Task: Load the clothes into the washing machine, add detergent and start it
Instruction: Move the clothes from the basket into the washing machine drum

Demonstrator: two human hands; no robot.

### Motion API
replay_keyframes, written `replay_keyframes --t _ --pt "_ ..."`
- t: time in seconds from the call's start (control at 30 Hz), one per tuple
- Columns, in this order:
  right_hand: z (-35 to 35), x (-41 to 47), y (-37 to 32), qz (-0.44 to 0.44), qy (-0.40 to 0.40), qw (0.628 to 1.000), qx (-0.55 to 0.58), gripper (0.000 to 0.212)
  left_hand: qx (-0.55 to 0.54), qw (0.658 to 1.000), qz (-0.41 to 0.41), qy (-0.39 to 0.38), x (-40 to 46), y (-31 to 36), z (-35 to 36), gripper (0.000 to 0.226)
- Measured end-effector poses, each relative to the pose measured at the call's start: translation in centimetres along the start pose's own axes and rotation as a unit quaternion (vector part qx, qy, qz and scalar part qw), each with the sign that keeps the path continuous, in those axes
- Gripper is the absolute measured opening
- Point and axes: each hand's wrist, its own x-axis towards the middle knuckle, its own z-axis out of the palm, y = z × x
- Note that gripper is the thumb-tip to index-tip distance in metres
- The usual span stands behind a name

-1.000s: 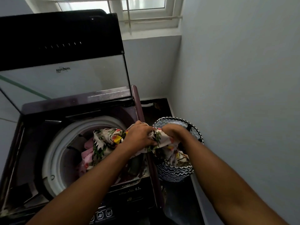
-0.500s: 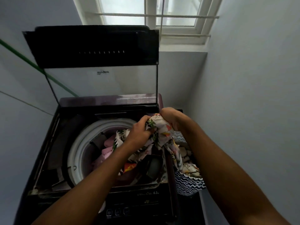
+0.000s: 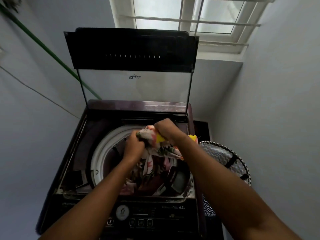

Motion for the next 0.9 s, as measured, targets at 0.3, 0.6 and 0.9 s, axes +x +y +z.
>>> replay_keyframes --t 0.3,0.6,0.9 --pt "-1.3 0.6 5.3 -0.093 0.104 0.979 -0.148 0.02 0.132 0.966 0.222 -0.002 -0.9 -1.4 2.7 0.051" --pt "-9.0 1.2 12.9 0.067 0.296 0.943 -0.134 0.075 0.149 0.918 0.304 -0.206 -2.3 4.0 11.3 0.042" --pt "-9.7 0.4 18.1 0.239 -0.032 0.96 0.141 0.102 0.226 0.903 0.303 -0.207 -3.5 4.5 14.2 0.086"
